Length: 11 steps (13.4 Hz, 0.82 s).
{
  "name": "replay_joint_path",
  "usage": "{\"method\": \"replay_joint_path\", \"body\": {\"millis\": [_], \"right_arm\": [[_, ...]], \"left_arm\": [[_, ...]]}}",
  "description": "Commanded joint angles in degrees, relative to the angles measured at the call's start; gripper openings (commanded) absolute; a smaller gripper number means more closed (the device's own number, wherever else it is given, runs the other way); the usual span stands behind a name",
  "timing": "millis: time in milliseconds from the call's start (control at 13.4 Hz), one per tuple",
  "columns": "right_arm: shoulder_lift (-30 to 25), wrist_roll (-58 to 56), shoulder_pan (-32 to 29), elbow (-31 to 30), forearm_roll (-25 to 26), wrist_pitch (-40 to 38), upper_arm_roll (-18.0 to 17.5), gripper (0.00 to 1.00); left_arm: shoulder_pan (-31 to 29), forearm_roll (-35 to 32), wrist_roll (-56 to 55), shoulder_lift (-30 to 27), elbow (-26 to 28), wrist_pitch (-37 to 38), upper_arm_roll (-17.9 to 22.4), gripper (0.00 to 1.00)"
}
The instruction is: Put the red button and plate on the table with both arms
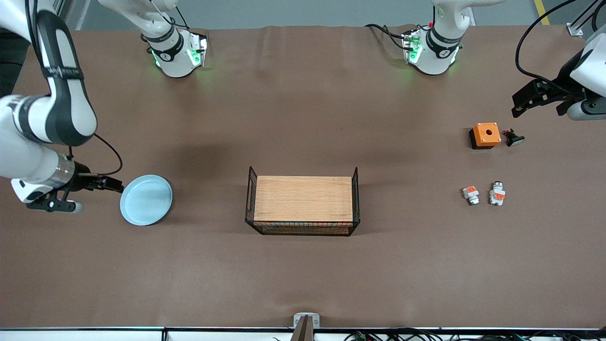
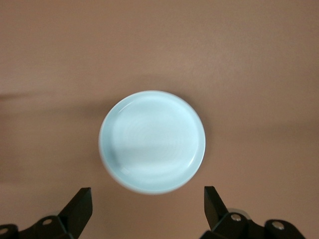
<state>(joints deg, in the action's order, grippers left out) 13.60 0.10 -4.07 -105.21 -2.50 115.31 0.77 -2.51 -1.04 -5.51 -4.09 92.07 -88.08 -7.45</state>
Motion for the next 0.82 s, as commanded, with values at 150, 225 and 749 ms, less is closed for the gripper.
{"method": "replay_joint_path", "body": {"millis": [150, 225, 749], "right_arm": [[-7.7, 6.3, 3.3, 6.0, -0.8, -16.7, 0.1, 0.99], [-9.1, 6.2, 3.4, 7.6, -0.7, -20.0, 0.1, 0.99], [-10.7, 6.3, 3.4, 21.3, 0.0, -35.2, 0.4, 0.99]], "left_arm": [[-0.3, -0.2, -0.1, -0.6, 0.7, -0.6, -0.3, 1.0], [-0.3, -0.2, -0.3, -0.6, 0.7, -0.6, -0.4, 1.0], [-0.3, -0.9, 0.8, -0.9, 0.7, -0.6, -0.4, 1.0]]}}
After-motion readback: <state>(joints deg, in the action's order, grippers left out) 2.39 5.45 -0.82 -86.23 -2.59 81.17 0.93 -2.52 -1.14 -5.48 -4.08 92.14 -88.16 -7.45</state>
